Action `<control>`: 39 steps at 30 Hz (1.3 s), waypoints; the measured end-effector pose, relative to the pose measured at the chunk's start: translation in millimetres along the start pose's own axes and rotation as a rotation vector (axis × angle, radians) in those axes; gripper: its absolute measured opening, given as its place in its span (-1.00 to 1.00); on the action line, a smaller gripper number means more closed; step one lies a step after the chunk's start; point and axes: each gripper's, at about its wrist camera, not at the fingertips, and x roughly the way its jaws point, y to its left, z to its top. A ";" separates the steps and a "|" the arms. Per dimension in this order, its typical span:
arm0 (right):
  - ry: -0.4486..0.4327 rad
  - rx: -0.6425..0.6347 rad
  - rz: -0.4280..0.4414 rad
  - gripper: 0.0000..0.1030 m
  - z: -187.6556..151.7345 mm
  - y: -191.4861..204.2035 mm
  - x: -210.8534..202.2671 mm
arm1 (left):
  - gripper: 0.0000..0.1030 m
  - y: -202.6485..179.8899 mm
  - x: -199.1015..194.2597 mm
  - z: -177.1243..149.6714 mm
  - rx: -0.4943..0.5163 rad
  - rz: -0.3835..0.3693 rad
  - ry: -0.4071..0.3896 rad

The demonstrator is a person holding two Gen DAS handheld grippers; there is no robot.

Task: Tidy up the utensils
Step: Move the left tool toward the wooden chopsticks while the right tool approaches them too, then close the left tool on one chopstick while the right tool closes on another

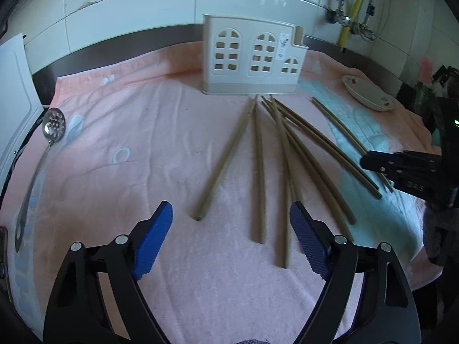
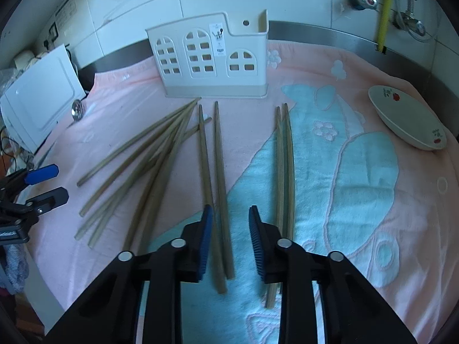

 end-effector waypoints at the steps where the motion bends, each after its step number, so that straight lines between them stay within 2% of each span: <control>1: 0.004 -0.006 0.006 -0.60 0.7 -0.3 1.1 | 0.53 -3.0 -0.3 -0.5 0.006 -0.008 0.001; 5: 0.031 -0.039 0.013 -0.80 2.2 1.7 7.9 | 0.29 -17.2 -2.4 -3.1 0.030 -0.048 0.005; 10: 0.045 -0.064 0.022 -0.81 0.4 3.5 12.4 | 0.09 -29.5 -3.0 -3.9 0.045 -0.100 0.011; 15: 0.057 -0.089 0.012 -0.80 0.7 6.0 17.7 | -0.32 -44.3 4.3 -5.0 0.060 -0.173 0.032; 17: 0.058 -0.098 0.010 -0.81 -0.1 6.7 18.4 | -0.41 -49.2 7.8 -5.1 0.065 -0.184 0.040; 24: 0.055 -0.086 0.016 -0.81 -1.8 2.0 15.4 | -0.54 -54.0 28.7 -4.3 0.040 -0.180 0.080; 34: 0.044 -0.085 0.022 -0.79 -5.1 2.2 11.0 | -0.56 -55.8 40.4 -4.0 0.033 -0.150 0.104; 39: 0.032 -0.111 -0.002 -0.79 -6.4 7.5 11.3 | -0.56 -60.1 43.0 -2.6 0.040 -0.123 0.100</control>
